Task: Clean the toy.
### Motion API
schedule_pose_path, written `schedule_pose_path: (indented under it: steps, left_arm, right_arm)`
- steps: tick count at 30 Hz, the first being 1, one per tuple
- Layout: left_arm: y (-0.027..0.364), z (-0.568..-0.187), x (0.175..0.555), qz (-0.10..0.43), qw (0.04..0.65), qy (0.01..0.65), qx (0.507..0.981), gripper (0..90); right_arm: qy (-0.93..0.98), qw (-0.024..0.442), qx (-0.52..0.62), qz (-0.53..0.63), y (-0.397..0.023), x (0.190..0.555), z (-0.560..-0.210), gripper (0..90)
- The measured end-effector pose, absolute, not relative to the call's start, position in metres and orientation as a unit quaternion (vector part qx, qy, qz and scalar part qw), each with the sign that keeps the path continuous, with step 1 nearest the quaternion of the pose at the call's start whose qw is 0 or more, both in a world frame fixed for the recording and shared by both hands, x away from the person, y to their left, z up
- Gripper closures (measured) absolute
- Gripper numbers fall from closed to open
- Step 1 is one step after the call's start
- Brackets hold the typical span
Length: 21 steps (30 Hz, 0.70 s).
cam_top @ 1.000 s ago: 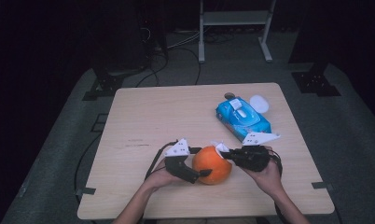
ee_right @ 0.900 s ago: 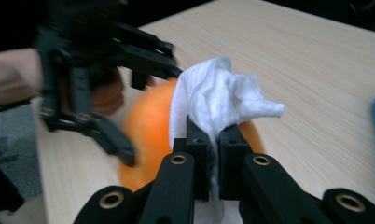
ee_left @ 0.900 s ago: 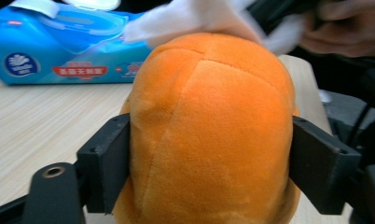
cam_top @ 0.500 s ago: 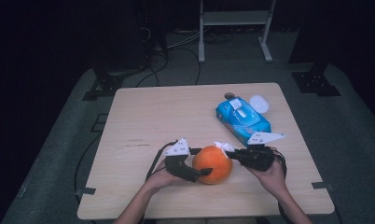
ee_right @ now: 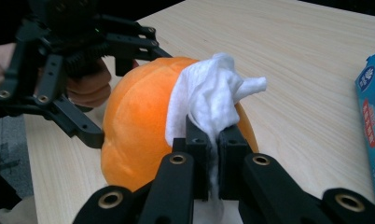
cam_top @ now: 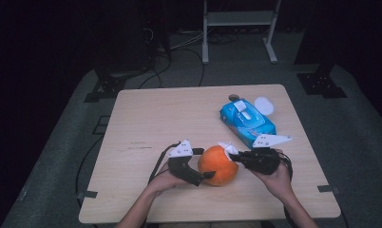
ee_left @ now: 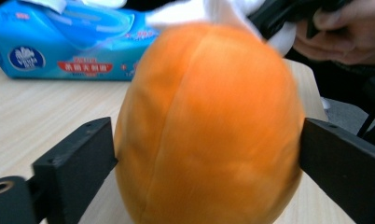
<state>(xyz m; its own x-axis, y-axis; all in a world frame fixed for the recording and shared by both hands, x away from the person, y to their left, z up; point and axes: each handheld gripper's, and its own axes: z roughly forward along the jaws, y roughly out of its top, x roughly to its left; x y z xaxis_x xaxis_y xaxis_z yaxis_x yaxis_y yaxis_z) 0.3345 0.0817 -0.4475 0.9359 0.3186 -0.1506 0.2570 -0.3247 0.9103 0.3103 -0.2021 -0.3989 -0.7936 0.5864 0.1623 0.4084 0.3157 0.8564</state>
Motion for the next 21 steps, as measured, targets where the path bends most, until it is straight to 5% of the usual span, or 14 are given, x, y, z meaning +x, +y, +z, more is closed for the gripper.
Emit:
schedule_pose_path:
  steps: [4, 9, 15, 21]
  left_arm:
    - [0.075, -0.450, 0.331, 0.030, 0.551, 0.166, 0.818, 5.3]
    - [0.076, -0.436, 0.324, 0.038, 0.549, 0.174, 0.817, 27.5]
    - [0.084, -0.413, 0.321, 0.040, 0.566, 0.170, 0.806, 27.9]
    - [0.079, -0.432, 0.322, 0.048, 0.526, 0.194, 0.827, 27.0]
  right_arm:
    - [0.807, 0.088, 0.308, 0.496, -0.201, 0.310, -0.399, 84.9]
    - [0.797, 0.088, 0.313, 0.509, -0.201, 0.308, -0.394, 84.9]
    - [0.783, 0.088, 0.306, 0.535, -0.206, 0.306, -0.382, 84.9]
    - [0.799, 0.076, 0.316, 0.506, -0.197, 0.310, -0.398, 85.1]
